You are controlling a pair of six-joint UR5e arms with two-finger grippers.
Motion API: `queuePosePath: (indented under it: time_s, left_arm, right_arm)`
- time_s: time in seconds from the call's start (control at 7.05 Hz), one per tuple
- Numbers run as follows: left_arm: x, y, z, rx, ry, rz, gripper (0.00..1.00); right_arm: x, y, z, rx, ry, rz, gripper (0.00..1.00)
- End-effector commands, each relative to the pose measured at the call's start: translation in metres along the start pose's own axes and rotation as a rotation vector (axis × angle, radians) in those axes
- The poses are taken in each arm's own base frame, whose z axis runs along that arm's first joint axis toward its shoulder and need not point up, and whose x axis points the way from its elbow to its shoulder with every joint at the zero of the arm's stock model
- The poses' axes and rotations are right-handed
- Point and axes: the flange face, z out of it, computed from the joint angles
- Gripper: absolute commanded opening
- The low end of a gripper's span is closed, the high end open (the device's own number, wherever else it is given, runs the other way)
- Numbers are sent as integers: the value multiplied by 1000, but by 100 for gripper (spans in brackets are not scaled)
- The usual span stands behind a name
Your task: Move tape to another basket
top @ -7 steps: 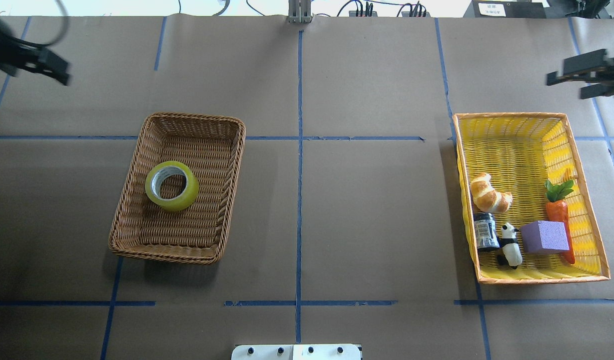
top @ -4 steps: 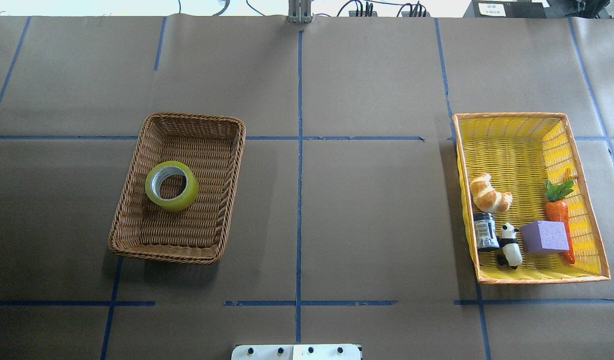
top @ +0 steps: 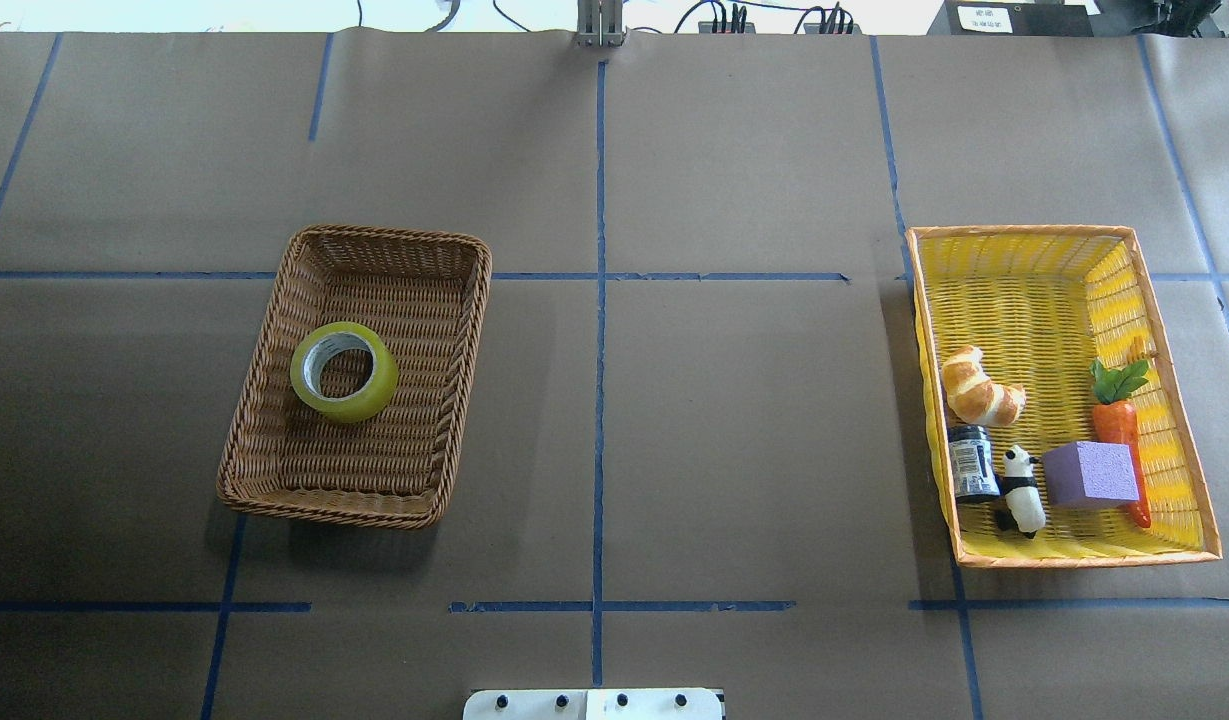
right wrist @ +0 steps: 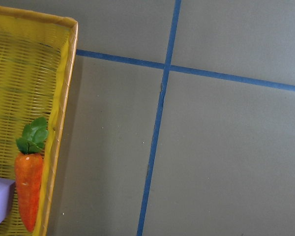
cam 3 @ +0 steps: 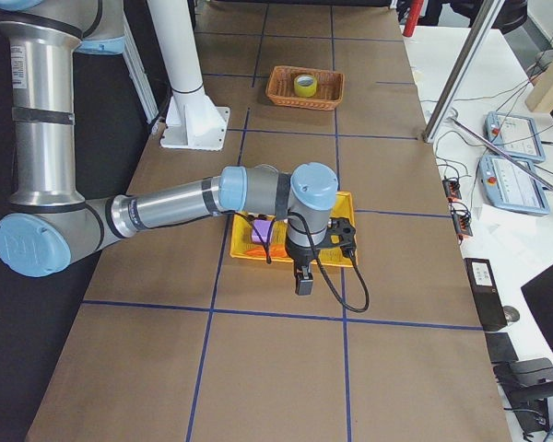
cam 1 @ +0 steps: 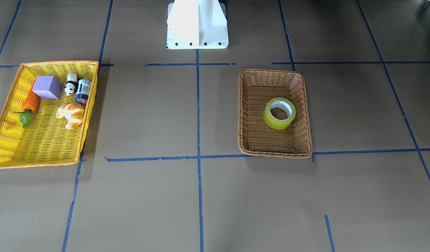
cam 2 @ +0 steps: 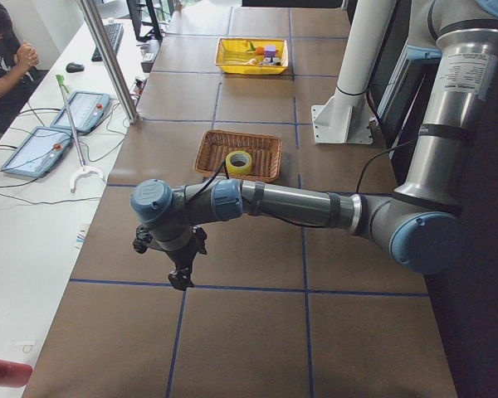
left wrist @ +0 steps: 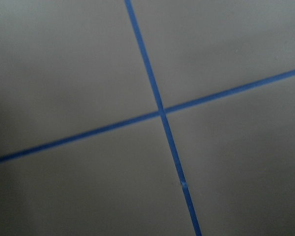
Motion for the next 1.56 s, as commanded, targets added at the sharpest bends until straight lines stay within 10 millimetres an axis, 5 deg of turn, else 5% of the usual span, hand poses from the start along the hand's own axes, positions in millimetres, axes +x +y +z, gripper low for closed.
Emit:
queuePosePath:
  time_s: [0.0,0.14,0.57,0.99,1.42]
  left_arm:
    - [2,1,-2,1,-1,-21,100]
    - [5,1,-3,3,-1,-13,100]
    - [13,7,-6,14,-7,0,100]
    - [24,37,-3,26,-1,-125,100]
    - [39,36,-20,82,-27,-87,100]
  right_arm:
    - [-7,11,34,-72,-18,-13,100]
    - [-3,20,50,-103,-22,-4,100]
    - [-3,29,50,-105,-24,-4,100]
    - [0,35,58,-116,-47,1,100]
    - [-4,30,55,-107,-48,-7,100]
